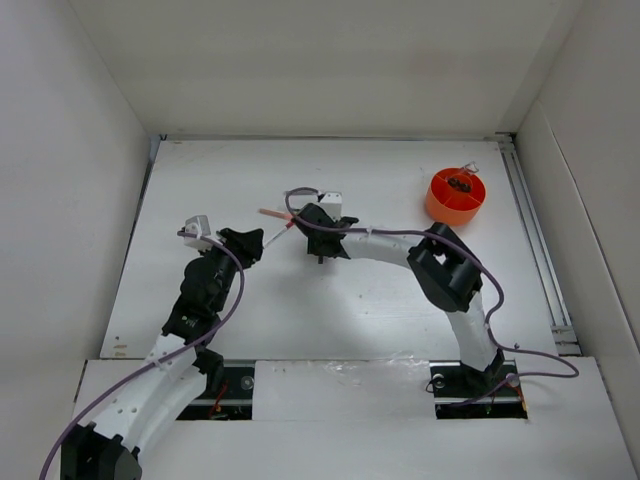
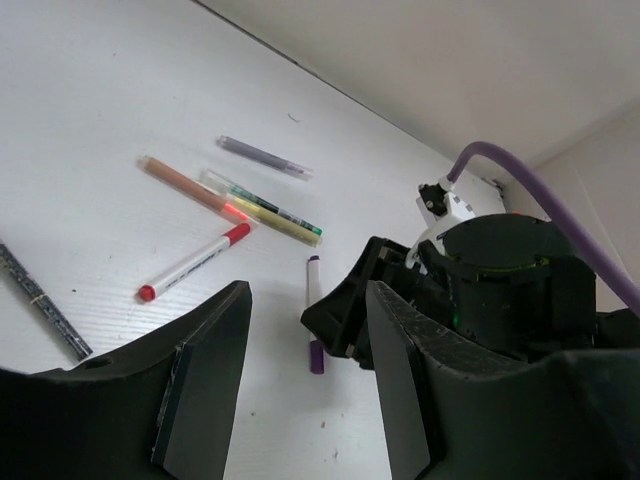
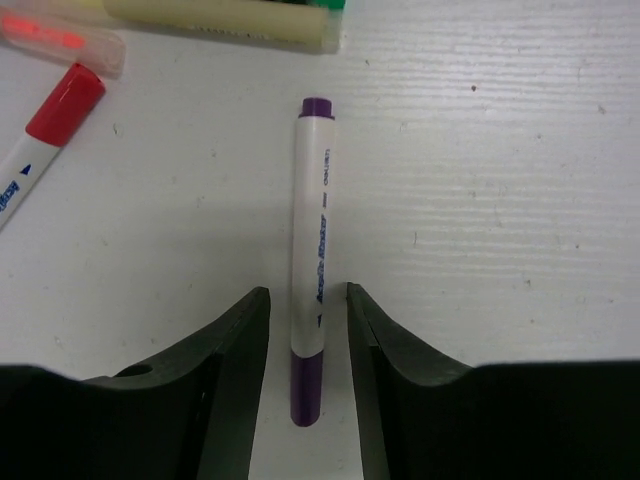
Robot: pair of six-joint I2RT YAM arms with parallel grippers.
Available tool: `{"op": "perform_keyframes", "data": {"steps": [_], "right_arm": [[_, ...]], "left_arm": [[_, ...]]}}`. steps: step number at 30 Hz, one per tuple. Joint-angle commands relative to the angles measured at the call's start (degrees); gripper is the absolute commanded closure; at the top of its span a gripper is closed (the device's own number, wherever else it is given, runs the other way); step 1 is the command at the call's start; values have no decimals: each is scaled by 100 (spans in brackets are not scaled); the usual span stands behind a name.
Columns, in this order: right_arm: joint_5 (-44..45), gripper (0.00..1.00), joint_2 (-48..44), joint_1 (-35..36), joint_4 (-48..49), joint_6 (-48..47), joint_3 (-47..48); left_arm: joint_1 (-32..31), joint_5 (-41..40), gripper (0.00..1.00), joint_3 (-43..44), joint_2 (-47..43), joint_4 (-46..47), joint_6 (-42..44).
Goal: Sort the stationery into containers
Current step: Move the pen to the center of the board, then pick up the pen from the center of the board.
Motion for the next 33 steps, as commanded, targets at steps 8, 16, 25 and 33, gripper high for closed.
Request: {"op": "perform_keyframes", "data": {"steps": [8, 16, 25, 33], "right_arm": [[-310, 51, 379, -409, -334, -366, 499], [-557, 58, 766, -620, -738, -552, 1097], [-847, 66, 951, -734, -1485, -666, 1659], [-1400, 75, 889, -840, -1485, -666, 1643]], "left_arm": [[27, 14, 54, -283, -409, -144, 31], [27, 321, 53, -223, -146, 57, 83], [27, 558, 53, -170, 162, 243, 189], [27, 682, 51, -275, 258, 445, 242]]}}
